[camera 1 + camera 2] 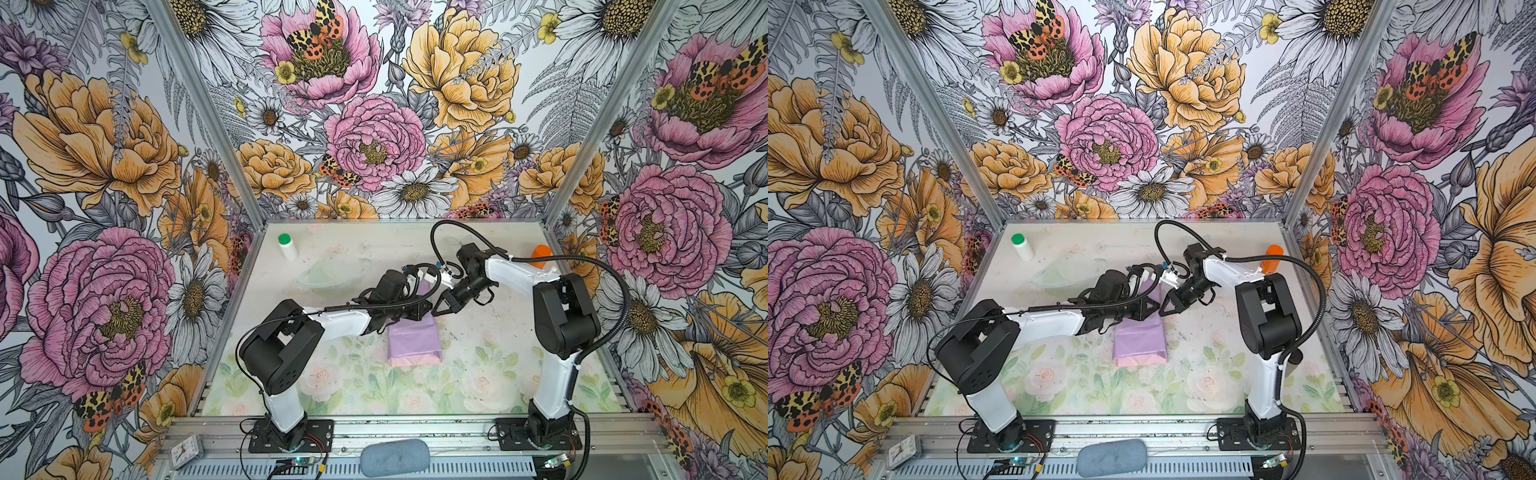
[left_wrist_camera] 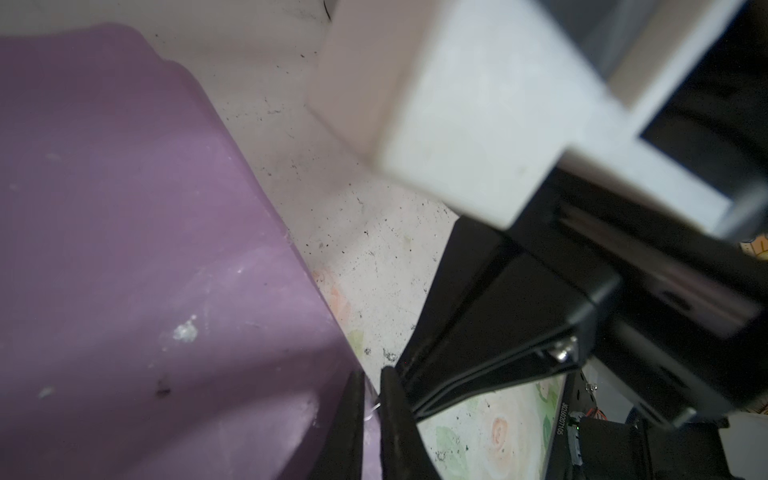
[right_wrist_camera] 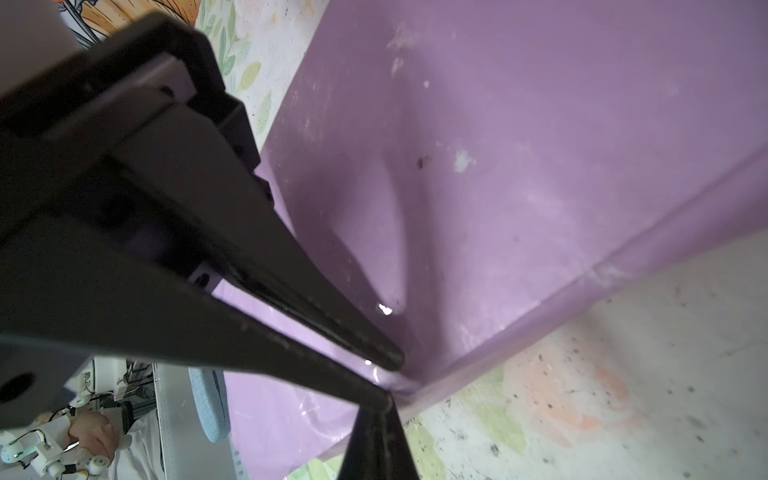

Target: Wrap the gift box in paper

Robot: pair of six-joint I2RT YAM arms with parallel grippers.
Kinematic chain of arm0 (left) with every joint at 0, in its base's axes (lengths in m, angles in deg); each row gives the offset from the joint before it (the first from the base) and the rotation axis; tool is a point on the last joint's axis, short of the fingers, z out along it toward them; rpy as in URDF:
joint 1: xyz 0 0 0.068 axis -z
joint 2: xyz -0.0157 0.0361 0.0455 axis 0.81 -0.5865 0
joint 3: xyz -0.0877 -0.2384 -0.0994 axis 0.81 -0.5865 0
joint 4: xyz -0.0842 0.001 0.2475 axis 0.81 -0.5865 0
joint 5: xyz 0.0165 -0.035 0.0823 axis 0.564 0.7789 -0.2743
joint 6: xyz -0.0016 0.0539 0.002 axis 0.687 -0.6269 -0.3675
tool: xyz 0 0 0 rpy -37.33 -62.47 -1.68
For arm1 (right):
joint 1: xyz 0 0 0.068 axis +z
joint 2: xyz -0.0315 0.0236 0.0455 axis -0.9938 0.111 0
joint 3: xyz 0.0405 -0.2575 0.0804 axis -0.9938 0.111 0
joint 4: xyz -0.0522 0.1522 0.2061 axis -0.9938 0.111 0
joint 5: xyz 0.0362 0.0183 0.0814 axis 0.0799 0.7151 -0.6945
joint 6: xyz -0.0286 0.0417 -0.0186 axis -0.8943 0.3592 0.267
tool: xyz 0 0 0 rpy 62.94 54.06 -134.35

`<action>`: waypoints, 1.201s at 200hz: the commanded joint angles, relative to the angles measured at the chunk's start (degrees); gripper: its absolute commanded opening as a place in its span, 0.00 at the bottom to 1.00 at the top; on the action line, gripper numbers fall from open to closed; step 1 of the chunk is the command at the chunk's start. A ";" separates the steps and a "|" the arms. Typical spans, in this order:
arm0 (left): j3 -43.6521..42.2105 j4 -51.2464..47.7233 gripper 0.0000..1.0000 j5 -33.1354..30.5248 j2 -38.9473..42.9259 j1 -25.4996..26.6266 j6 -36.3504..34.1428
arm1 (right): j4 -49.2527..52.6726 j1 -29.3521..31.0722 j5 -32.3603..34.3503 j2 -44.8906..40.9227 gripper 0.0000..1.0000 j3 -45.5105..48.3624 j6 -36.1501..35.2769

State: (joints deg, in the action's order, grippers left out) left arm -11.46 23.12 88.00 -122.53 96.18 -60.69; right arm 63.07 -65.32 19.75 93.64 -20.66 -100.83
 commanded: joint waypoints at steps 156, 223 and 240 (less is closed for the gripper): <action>-0.93 2.01 0.10 -2.33 -2.58 -1.47 -0.26 | -0.61 0.16 1.24 0.60 0.00 -1.18 -0.64; -2.15 1.63 0.09 -2.67 -3.14 -1.57 0.07 | -0.69 -0.24 4.22 -0.84 0.13 -1.12 0.79; -2.42 1.58 0.08 -2.83 -3.04 -1.58 0.16 | -0.69 -0.41 4.31 -1.07 0.17 -1.02 0.95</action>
State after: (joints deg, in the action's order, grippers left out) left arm -12.12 26.62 87.45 -124.04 95.11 -60.62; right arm 63.03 -65.34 22.15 93.62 -20.87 -100.11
